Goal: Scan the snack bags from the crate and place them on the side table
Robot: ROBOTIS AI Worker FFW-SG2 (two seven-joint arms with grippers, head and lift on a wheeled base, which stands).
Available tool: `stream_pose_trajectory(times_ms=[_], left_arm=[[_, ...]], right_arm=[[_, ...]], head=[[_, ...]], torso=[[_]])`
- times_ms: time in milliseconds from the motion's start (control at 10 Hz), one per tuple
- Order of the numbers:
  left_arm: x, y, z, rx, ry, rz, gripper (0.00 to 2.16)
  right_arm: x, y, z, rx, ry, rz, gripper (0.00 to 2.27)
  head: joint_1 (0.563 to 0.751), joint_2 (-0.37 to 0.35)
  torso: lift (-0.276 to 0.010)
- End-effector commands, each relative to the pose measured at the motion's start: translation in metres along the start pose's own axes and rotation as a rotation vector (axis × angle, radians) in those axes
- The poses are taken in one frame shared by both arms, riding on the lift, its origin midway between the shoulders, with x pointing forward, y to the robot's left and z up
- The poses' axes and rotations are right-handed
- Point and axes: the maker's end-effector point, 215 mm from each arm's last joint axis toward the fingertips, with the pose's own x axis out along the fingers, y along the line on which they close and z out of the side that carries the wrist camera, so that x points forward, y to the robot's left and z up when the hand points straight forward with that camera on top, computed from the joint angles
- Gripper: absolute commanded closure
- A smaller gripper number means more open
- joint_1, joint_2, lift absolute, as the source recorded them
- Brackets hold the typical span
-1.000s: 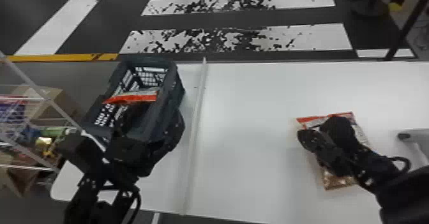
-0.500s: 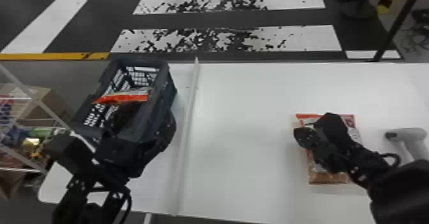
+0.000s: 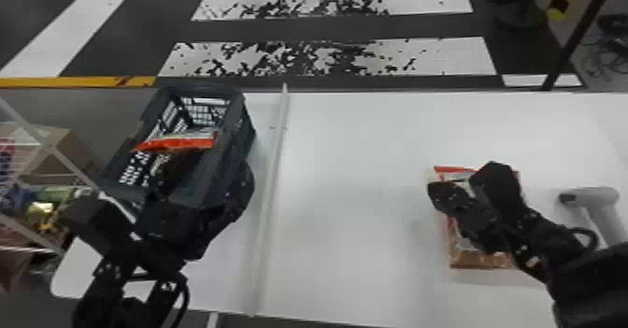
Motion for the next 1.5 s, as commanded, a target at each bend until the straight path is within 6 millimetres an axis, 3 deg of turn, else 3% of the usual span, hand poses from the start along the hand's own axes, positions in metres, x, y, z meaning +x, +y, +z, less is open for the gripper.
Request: stream_pose_trajectory(times_ms=[0, 100, 200, 300, 600, 800, 1100, 1400], left_arm=[[0.0, -0.001, 0.002, -0.004, -0.004, 0.001, 0.09], [0.002, -0.006, 0.002, -0.007, -0.005, -0.007, 0.09], [0.003, -0.009, 0.002, -0.005, -0.005, -0.01, 0.09], [0.004, -0.012, 0.002, -0.008, -0.007, -0.014, 0.09], [0.005, -0.012, 0.002, -0.008, -0.008, -0.012, 0.09], [0.007, -0.011, 0.0, -0.01, -0.004, -0.011, 0.09], [0.008, -0.01, -0.002, -0.009, -0.002, -0.009, 0.09], [0.01, -0.013, -0.003, -0.01, -0.002, -0.015, 0.09]], right_arm=[[-0.032, -0.014, 0.035, 0.088, -0.103, -0.022, 1.88], [-0.055, -0.034, 0.044, 0.146, -0.139, -0.053, 1.33], [-0.075, -0.057, 0.041, 0.181, -0.14, -0.096, 0.51], [-0.093, -0.079, 0.033, 0.223, -0.144, -0.136, 0.05], [-0.134, -0.14, -0.023, 0.296, -0.067, -0.266, 0.05], [-0.149, -0.167, -0.063, 0.333, -0.014, -0.321, 0.07], [-0.148, -0.181, -0.116, 0.36, 0.071, -0.323, 0.06], [-0.138, -0.19, -0.146, 0.374, 0.131, -0.307, 0.05]], head=[[0.695, 0.122], [0.695, 0.123], [0.695, 0.105], [0.695, 0.07], [0.695, -0.044], [0.695, -0.126], [0.695, -0.201], [0.695, -0.243]], torso=[[-0.094], [-0.094], [-0.094], [-0.094], [-0.094], [-0.094], [-0.094], [-0.094]])
